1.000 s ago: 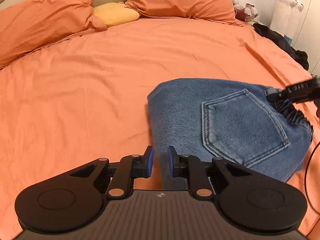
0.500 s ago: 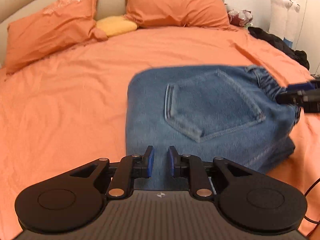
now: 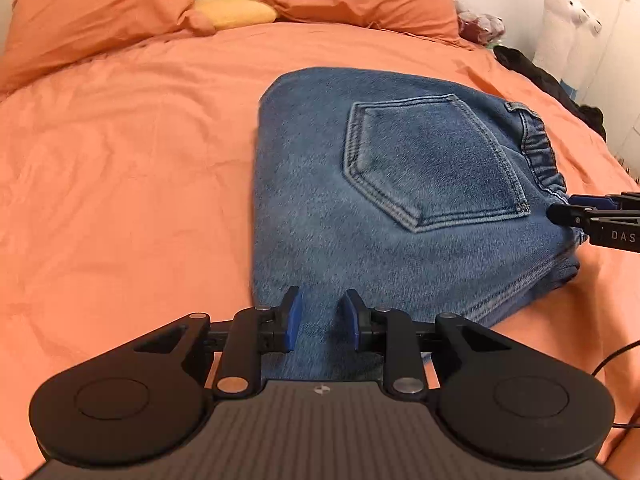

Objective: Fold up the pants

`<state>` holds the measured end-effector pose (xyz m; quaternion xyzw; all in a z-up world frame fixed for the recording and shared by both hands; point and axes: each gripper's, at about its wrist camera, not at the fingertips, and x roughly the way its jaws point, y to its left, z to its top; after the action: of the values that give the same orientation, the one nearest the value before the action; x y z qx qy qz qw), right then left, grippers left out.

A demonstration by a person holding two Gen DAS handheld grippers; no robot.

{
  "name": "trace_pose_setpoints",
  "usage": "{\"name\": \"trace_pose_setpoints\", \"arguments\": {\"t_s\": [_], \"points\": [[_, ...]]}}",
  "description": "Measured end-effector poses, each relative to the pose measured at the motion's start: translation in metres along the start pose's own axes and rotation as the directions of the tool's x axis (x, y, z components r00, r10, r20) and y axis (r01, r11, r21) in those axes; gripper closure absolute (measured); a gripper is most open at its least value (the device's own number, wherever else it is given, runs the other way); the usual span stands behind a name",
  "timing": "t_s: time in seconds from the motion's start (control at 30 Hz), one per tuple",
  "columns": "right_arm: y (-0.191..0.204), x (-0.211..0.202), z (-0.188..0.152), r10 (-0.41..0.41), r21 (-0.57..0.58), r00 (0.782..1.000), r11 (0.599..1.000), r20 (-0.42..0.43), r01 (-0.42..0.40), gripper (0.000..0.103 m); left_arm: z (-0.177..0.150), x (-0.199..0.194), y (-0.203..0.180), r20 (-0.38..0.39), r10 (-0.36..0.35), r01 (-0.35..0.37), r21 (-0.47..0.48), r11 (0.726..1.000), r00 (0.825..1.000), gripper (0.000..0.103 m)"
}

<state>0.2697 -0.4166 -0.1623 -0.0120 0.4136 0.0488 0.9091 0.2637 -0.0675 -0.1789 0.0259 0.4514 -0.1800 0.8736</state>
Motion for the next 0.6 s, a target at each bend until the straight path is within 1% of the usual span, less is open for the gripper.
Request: {"name": "trace_pose_setpoints", "arguments": {"t_s": [0.07, 0.1, 0.2, 0.3, 0.4, 0.47, 0.53, 0.57, 0.6], "points": [[-0.002, 0.002, 0.001, 0.007, 0.009, 1.0, 1.0, -0.003, -0.007, 0.061, -0.006, -0.006, 0.002, -0.004, 0.019, -0.019, -0.006, 1.0, 1.0, 0.072], [-0.002, 0.003, 0.002, 0.008, 0.01, 1.0, 1.0, -0.004, -0.008, 0.061, -0.009, -0.008, 0.003, -0.018, 0.035, -0.035, -0.006, 0.999, 0.999, 0.072], [-0.001, 0.003, 0.003, 0.005, 0.003, 1.0, 1.0, -0.009, -0.005, 0.061, -0.011, -0.017, 0.009, -0.01, 0.027, -0.027, -0.045, 0.999, 1.0, 0.071], [-0.001, 0.002, 0.008, 0.009, -0.001, 1.0, 1.0, -0.023, -0.009, 0.061, -0.008, -0.026, 0.008, -0.007, 0.042, -0.043, -0.033, 0.999, 0.999, 0.073], [0.002, -0.005, 0.018, 0.011, -0.038, 1.0, 0.999, -0.023, -0.012, 0.06, 0.001, -0.038, 0.011, 0.038, 0.005, -0.004, -0.021, 1.0, 0.999, 0.074], [0.003, -0.013, 0.025, 0.015, -0.04, 1.0, 0.999, 0.0, -0.015, 0.06, 0.014, -0.042, 0.012, 0.072, -0.003, 0.004, -0.008, 1.0, 0.997, 0.073], [0.001, -0.018, 0.033, 0.013, -0.023, 1.0, 1.0, 0.022, -0.012, 0.055, 0.034, -0.039, 0.012, 0.096, 0.002, -0.002, 0.003, 1.0, 0.995, 0.072], [-0.002, -0.018, 0.037, 0.009, -0.005, 1.0, 1.0, 0.022, -0.009, 0.044, 0.043, -0.035, 0.013, 0.101, 0.006, -0.006, -0.001, 1.0, 0.995, 0.07], [-0.007, -0.016, 0.04, 0.015, 0.019, 1.0, 1.0, 0.018, -0.015, 0.034, 0.053, -0.028, 0.017, 0.101, 0.0, 0.0, -0.005, 1.0, 0.995, 0.061]]}}
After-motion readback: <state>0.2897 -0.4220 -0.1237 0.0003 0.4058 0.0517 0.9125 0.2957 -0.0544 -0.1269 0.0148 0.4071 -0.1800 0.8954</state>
